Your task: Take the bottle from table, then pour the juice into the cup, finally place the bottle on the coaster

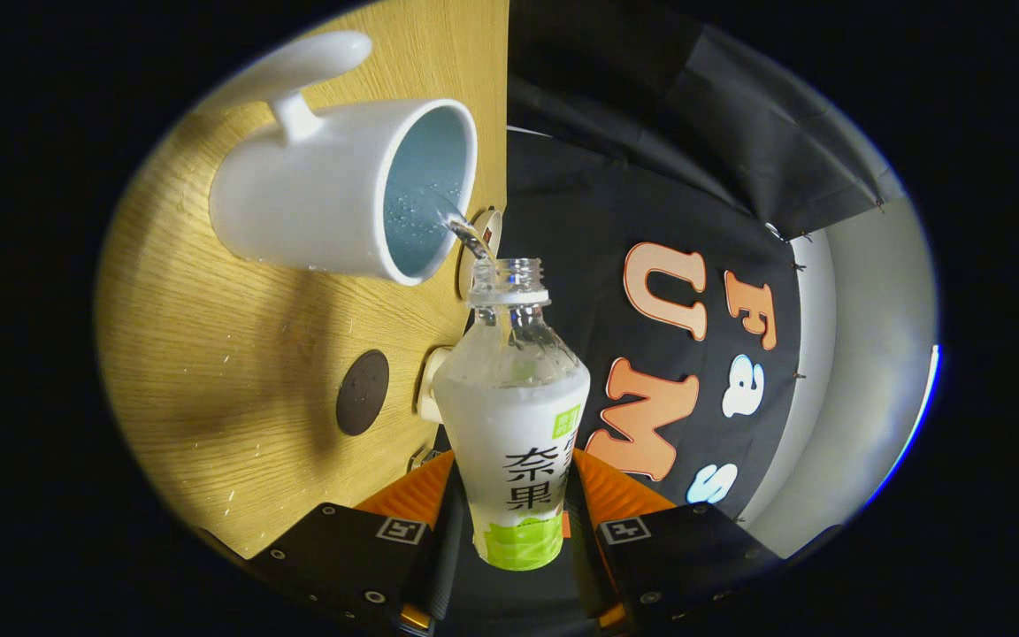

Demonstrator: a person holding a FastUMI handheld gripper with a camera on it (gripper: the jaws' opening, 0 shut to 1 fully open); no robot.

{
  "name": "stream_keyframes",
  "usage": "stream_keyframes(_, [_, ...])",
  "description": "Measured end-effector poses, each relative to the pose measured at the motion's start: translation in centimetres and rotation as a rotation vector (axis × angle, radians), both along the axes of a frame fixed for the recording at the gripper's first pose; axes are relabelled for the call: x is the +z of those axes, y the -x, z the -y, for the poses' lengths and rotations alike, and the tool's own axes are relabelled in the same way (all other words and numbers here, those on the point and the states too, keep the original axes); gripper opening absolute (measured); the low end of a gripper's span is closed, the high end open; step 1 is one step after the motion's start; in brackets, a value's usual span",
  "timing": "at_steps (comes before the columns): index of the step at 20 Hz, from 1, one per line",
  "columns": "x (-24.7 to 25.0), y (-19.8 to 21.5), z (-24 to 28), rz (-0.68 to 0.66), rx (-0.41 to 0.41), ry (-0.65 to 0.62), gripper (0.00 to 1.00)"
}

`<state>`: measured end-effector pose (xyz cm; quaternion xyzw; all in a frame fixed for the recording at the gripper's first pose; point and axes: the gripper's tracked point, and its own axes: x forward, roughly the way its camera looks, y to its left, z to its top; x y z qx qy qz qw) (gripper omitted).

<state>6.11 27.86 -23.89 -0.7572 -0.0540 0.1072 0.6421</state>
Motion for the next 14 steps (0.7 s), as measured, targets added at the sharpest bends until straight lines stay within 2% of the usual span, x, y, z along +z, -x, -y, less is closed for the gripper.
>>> stream_keyframes(6, [0.0, -0.6, 0.3, 0.019, 0.003, 0.039, 0.56])
stream_keyframes(14, [-0.5, 0.7, -0.6, 0.052, 0.02, 0.066, 0.56])
